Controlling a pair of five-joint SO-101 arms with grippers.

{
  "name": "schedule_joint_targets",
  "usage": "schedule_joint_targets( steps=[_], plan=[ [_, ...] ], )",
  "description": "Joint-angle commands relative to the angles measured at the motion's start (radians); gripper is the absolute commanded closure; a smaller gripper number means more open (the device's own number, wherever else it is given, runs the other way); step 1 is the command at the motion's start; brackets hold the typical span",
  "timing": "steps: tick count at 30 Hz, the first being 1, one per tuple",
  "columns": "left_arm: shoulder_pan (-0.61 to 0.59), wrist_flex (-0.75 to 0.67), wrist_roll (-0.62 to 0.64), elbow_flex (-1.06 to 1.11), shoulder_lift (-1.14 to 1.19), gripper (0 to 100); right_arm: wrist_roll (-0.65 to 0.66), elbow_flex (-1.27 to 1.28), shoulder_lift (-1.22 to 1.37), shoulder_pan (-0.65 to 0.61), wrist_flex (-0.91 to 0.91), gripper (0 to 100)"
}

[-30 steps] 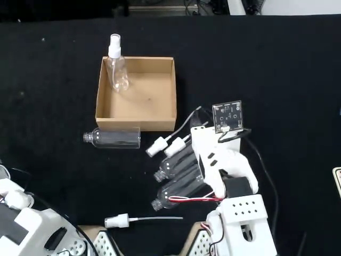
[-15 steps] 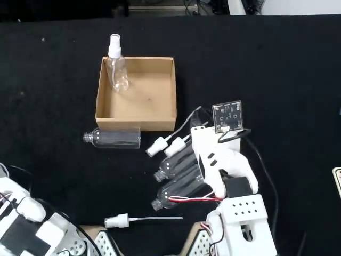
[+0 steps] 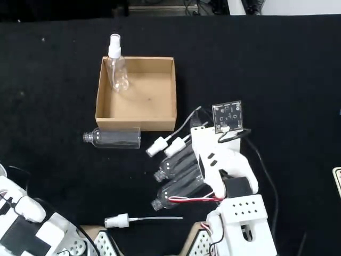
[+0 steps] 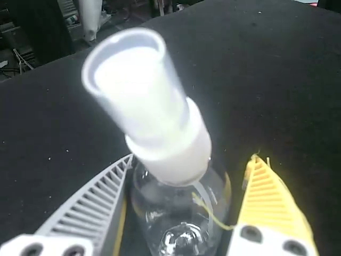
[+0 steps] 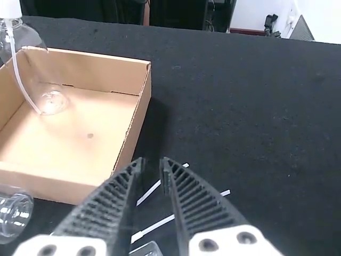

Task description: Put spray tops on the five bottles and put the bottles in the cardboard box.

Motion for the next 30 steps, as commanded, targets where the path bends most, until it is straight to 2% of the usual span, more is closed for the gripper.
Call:
schedule_joint_targets(
  steps=[1,30],
  plan=[
    [-0.008,0.003,-0.008,-0.053,-0.041,70,-0.002,-0.004,-0.031,0.005,-0.029,96.6],
    [-0.005,0.0,-0.008,-0.085,0.011,70,-0.002,-0.004,-0.031,0.005,-0.026,96.6]
  ],
)
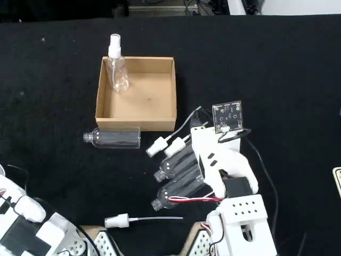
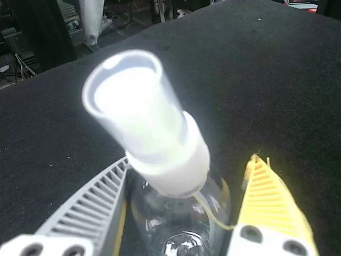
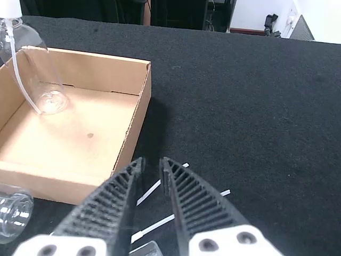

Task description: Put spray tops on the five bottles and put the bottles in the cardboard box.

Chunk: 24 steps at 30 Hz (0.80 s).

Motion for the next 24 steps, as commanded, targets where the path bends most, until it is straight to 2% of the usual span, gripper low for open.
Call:
schedule_joint_targets(
  steps=[1,7,14,24],
  plan=[
    [-0.005,-0.006,-0.008,-0.079,0.032,70,-0.002,-0.004,-0.031,0.005,-0.026,96.6],
    [-0.016,-0.008,-0.008,-0.125,0.106,70,-0.002,-0.004,-0.031,0.005,-0.028,96.6],
    [-0.007,-0.126,-0.008,-0.073,0.098,70,-0.002,-0.004,-0.031,0.005,-0.028,96.6],
    [-0.004,-0.124,-0.028,-0.068,0.109,70,-0.002,-0.004,-0.031,0.005,-0.026,96.6]
  ],
)
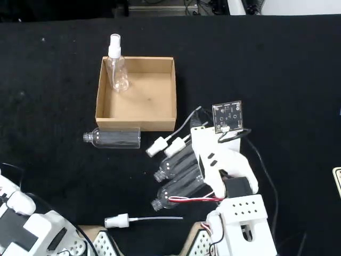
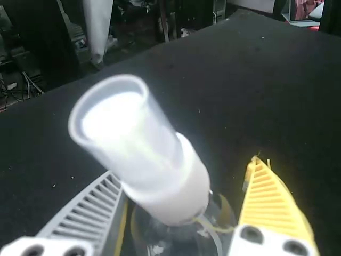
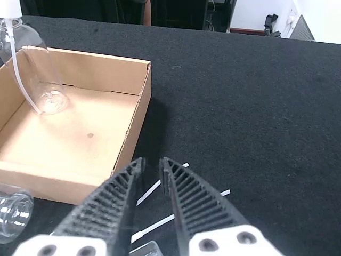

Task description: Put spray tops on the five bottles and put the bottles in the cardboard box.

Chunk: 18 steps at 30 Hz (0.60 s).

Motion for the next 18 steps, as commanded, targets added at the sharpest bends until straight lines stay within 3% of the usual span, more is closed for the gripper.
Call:
schedule_joint_targets(
  steps=[1,15,18],
  plan=[
    [0.004,-0.021,-0.038,0.004,-0.005,70,-0.002,-0.004,-0.03,0.005,-0.026,96.6],
    [0.004,-0.023,-0.041,0.022,-0.014,70,-0.002,-0.004,-0.03,0.005,-0.026,96.6],
    [0.005,-0.023,-0.041,0.024,-0.006,75,-0.002,-0.004,-0.03,0.005,-0.026,96.6]
  ],
)
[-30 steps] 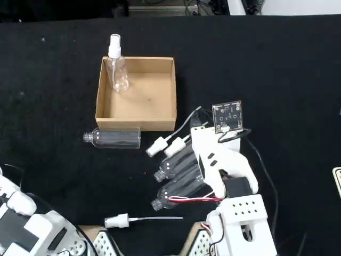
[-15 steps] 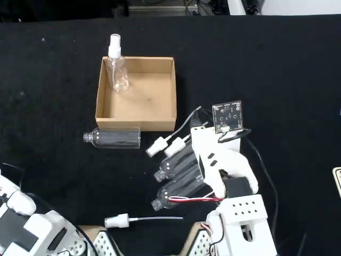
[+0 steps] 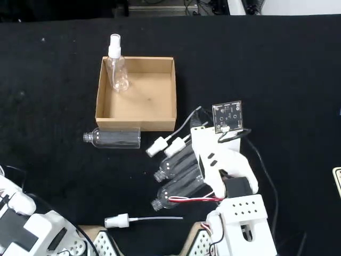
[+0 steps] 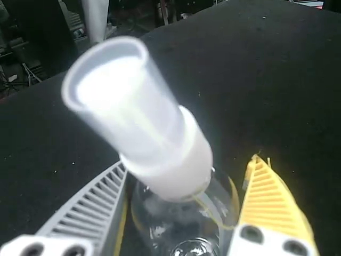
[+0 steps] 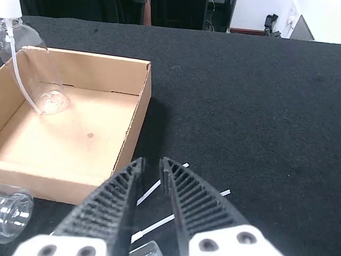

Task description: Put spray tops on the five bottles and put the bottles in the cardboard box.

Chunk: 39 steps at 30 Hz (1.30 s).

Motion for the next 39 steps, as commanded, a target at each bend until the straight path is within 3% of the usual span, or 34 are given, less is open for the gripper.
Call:
schedule_joint_targets(
  steps=[1,7,16,18,25,32,39],
  plan=[
    [0.012,-0.023,-0.006,-0.007,-0.005,79,-0.002,-0.004,-0.03,0.005,-0.026,96.6],
    [0.076,-0.029,-0.011,0.05,-0.015,94,-0.002,-0.004,-0.03,0.005,-0.025,96.6],
    [0.097,-0.015,0.018,0.008,-0.077,97,-0.002,-0.004,-0.03,0.005,-0.026,96.6],
    [0.117,0.068,0.046,-0.031,-0.144,97,-0.002,-0.004,-0.03,0.005,-0.026,96.6],
    [0.332,0.69,0.095,-0.24,-0.486,97,-0.002,-0.004,-0.027,0.005,-0.029,96.6],
    [0.611,0.727,0.1,-0.188,-0.712,97,-0.002,-0.004,-0.028,0.005,-0.029,96.6],
    [0.832,0.729,0.1,-0.222,-0.726,97,-0.002,-0.004,-0.028,0.005,-0.029,96.6]
  ],
)
